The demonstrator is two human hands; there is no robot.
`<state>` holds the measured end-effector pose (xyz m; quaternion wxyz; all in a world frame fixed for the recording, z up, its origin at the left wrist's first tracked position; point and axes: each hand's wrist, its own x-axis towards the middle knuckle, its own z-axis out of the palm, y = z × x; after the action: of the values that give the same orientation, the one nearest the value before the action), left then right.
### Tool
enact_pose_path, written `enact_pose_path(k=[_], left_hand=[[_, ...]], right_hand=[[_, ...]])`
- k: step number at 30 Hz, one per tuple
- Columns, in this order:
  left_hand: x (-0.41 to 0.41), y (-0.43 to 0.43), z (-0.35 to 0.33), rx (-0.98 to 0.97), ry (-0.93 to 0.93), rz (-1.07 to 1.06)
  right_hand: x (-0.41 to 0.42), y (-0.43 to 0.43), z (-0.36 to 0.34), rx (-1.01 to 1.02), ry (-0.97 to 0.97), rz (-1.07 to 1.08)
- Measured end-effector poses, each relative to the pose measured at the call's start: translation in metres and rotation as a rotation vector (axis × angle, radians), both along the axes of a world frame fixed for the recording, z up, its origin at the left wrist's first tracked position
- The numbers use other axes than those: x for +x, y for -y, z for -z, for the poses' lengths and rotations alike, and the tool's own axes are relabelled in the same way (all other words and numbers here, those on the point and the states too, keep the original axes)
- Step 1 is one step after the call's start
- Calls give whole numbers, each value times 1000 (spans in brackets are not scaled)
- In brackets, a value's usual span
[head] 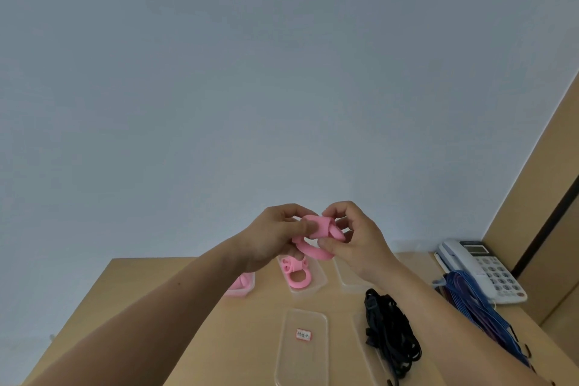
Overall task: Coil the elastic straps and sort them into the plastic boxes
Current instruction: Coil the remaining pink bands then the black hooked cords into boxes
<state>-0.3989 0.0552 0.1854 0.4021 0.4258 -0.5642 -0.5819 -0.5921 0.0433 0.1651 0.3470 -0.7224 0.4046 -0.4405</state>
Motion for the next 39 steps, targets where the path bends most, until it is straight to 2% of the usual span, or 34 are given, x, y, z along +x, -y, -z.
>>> enact_pose_path(k=[5, 8, 11, 14, 17, 20, 26, 33, 39], left_hand=[[-4, 0, 2, -77, -45, 9], [-3, 1, 2, -162, 35, -24], [0, 3, 6, -180, 73, 20], [-1, 2, 10, -197, 32, 90], [-1, 2, 14, -222, 37, 45], [0, 2, 15, -215, -3, 24], [10, 13, 22, -93, -108, -54], [11, 17, 34, -150, -153, -179], [7, 14, 34, -239, -88, -273]], right_hand=[[-9, 2, -3, 153, 84, -111], [-13, 2, -5, 257, 146, -194], [-9, 5, -5, 326, 191, -141], [-7, 9, -3, 374, 160, -127], [-6, 10, -4, 345, 151, -128], [-6, 12, -5, 320, 222, -76], [3, 12, -3, 240, 226, 52], [14, 15, -3, 223, 277, 165], [20, 15, -2, 236, 313, 216]])
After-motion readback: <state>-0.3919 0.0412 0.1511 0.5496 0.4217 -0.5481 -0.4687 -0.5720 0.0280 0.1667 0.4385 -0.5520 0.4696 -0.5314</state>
